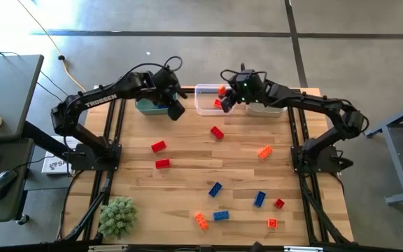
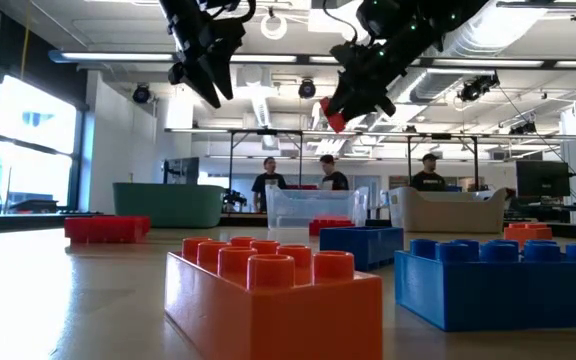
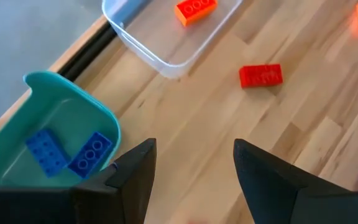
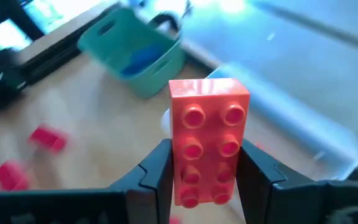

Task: Sort & place blocks by color
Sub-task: Put the orange game piece into the transparent bin

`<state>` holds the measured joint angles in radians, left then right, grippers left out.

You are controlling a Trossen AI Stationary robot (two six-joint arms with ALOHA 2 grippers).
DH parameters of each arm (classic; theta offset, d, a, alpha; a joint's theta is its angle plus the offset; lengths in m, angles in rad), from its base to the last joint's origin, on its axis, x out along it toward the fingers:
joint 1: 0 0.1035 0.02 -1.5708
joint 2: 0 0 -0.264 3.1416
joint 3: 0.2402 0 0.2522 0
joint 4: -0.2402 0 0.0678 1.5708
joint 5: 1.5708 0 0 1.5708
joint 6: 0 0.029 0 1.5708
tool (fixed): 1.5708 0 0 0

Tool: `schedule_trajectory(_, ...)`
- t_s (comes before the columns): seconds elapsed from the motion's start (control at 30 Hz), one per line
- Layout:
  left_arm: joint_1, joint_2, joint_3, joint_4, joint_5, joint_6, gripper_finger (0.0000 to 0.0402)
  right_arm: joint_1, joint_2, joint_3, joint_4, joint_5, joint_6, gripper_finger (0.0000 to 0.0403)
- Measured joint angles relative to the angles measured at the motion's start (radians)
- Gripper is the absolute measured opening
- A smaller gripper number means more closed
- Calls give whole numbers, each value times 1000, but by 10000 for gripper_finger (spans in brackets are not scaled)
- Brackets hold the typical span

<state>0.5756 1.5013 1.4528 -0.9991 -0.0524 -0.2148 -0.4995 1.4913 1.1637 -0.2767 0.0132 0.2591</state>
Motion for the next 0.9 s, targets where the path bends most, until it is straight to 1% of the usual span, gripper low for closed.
schedule_trajectory(0.13, -40, 0, 0, -8, -8, -19, 204, -18, 15, 0, 52, 111, -59, 109)
schedule_trajectory(0.2, -61, 0, 0, -8, -8, -29, 204, -27, 37, 0, 66, 132, -87, 109)
schedule_trajectory(0.37, -114, 0, 0, -15, -8, -62, 204, -51, 126, 0, 61, 102, -107, 109)
schedule_trajectory(0.47, -146, 0, 0, -51, -8, -63, 204, -57, 180, 0, 43, 64, -105, 109)
schedule_trajectory(0.57, -177, 0, 0, -95, -8, -72, 204, -57, 228, 0, 37, 61, -108, 109)
schedule_trajectory(0.77, -238, 0, 0, -135, -8, -73, 204, -57, 294, 0, 48, 55, -105, 109)
schedule_trajectory(0.9, -274, 0, 0, -170, -9, -71, 204, -57, 308, 0, 46, 58, -104, 109)
